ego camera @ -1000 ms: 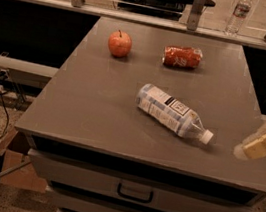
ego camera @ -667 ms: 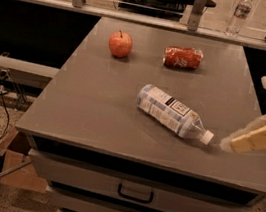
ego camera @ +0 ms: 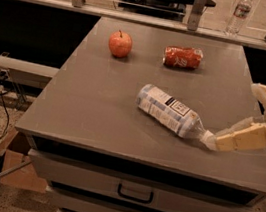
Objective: Move blue plastic bottle near apple
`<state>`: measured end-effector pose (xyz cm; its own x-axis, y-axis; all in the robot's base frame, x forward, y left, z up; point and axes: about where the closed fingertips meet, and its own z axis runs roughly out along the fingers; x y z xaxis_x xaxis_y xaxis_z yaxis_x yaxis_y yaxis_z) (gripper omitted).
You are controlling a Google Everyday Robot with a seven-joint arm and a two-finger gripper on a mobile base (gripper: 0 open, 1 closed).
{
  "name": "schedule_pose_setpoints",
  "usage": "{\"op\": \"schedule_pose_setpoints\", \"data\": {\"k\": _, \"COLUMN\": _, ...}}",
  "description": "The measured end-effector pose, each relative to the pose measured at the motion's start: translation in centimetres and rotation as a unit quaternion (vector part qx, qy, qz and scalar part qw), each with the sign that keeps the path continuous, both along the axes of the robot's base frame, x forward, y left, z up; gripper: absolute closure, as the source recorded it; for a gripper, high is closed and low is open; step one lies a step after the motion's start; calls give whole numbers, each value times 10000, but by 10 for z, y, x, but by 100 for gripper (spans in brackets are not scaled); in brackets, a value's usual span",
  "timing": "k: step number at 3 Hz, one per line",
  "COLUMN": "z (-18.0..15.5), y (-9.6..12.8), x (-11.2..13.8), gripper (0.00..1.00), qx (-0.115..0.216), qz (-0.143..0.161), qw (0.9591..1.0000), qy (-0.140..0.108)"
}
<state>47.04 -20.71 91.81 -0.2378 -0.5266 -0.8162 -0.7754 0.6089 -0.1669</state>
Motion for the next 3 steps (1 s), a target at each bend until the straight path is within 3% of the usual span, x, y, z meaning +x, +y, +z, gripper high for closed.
{"op": "schedule_pose_setpoints", "data": {"k": 2, "z": -14, "y": 29, "x": -7, "gripper": 0, "qx": 53, "qz": 0, "qw": 9997, "qy": -252}}
{"op": "schedule_pose_setpoints", "data": {"k": 3, "z": -30, "y": 50, "x": -3, "gripper": 0, "qx": 199, "qz": -92, "qw": 9995, "qy": -245}}
